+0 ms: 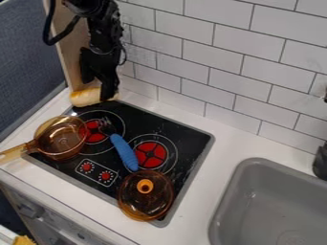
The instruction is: Move the object to the right side of the stove
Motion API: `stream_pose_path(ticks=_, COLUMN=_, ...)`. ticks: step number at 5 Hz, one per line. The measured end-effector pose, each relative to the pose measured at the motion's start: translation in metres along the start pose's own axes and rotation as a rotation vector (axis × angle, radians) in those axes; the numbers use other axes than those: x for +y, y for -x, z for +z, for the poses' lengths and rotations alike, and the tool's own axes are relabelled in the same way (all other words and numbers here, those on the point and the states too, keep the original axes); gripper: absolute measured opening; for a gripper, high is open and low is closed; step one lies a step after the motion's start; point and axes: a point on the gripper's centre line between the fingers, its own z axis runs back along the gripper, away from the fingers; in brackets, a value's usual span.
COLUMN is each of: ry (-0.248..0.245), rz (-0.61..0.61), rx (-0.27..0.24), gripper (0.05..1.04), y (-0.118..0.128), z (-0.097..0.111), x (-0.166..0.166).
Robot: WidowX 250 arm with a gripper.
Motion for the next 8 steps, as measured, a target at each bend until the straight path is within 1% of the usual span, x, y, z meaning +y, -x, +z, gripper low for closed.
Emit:
stream_pose_path(ticks=1, ry=0.013, rz=-0.02, rx=0.02, gripper=1.001, y=0.003, z=-0.012, x=-0.007)
stream_pose_path(ticks=2, ry=0.016, rz=-0.03, rx=0.032, gripper=1.001, y=0.001, z=-0.017, x=-0.005)
stream_pose_path(ticks=3, ry=0.01, rz=-0.021, rx=0.026, gripper=0.962, y=-0.002, z=-0.019, x=-0.003)
stream_pose_path(ticks=4, ry=-0.002, rz=-0.011, rx=0.028, gripper=0.677, y=-0.002, z=-0.02, x=-0.002)
stream_pose_path(ticks=5, ry=0.004, rz=-0.007, rx=0.022, gripper=0.621, y=0.001, z=-0.021, x=-0.006)
stream_pose_path(ticks=6, ry=0.01, rz=-0.002, rx=-0.001, gripper=0.621, y=0.005, z=-0.019, x=-0.012)
stream_pose_path(ticks=7, ry=0.015, rz=0.006, rx=-0.034, gripper=0.621, y=0.011, z=-0.012, x=-0.02)
stream_pose_path(ticks=8, ry=0.006, rz=0.036, rx=-0.079, gripper=0.621, y=0.012, z=0.007, x=-0.025)
